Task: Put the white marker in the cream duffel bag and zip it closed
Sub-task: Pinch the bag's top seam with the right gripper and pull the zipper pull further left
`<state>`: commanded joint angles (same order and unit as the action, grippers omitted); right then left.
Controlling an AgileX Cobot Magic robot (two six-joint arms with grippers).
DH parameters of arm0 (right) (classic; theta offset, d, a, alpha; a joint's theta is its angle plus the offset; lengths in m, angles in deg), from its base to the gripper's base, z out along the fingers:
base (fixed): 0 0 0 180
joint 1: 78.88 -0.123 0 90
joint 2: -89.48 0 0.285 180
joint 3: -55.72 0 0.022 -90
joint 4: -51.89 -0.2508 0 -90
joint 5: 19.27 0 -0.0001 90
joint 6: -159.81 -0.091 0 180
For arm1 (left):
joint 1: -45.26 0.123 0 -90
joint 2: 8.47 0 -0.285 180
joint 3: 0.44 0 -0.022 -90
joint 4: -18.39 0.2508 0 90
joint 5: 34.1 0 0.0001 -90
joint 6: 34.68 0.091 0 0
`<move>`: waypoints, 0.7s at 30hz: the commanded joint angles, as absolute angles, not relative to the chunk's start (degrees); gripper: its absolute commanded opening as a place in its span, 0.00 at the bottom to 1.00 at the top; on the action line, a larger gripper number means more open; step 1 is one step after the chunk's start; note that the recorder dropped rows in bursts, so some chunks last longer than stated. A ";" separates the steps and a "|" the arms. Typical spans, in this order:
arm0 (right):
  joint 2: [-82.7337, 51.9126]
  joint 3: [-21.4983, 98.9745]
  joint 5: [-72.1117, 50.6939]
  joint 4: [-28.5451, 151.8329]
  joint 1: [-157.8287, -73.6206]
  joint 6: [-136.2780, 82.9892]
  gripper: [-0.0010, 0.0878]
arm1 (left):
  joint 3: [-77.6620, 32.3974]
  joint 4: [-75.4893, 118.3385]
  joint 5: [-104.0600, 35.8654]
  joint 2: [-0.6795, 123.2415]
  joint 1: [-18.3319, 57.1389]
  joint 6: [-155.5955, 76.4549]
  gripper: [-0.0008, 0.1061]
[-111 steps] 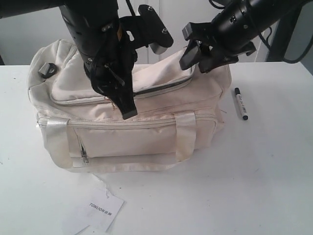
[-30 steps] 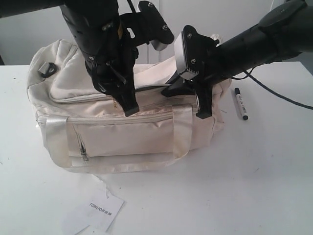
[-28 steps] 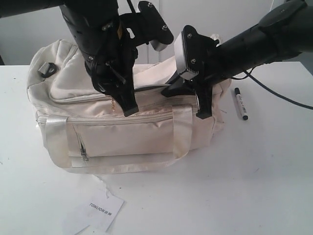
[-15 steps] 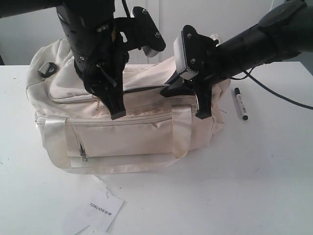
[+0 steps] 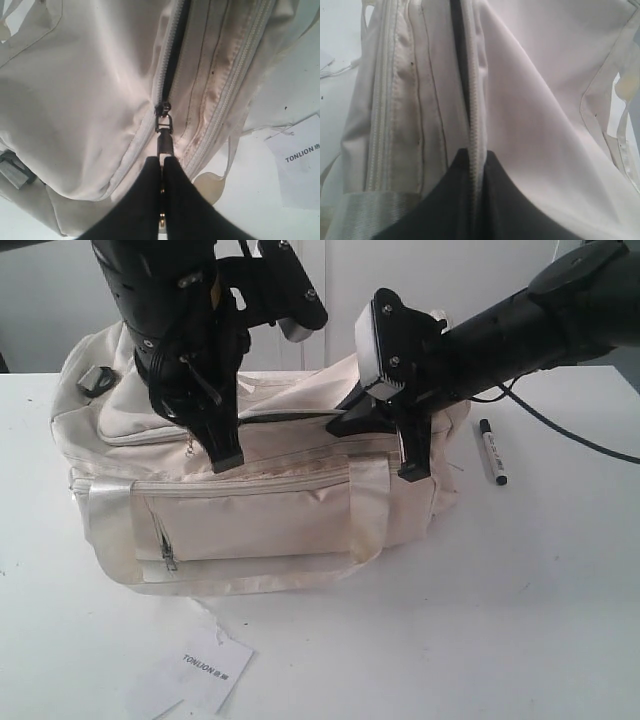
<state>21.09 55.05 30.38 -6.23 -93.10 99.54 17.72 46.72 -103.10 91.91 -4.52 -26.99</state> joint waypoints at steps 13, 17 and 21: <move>21.09 55.05 30.09 -6.13 -93.10 99.39 0.01 | 17.72 47.58 -104.06 91.08 -4.52 -26.99 0.01; 21.09 55.05 30.09 -6.13 -93.10 99.39 0.01 | 17.72 47.96 -104.06 91.08 -4.52 -26.99 0.01; 21.09 55.05 30.09 -6.13 -93.10 99.39 0.01 | 17.72 48.50 -104.06 91.08 -3.58 -26.99 0.01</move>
<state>21.09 55.05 30.09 -6.13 -93.10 99.39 17.72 48.50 -104.06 91.08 -3.58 -26.99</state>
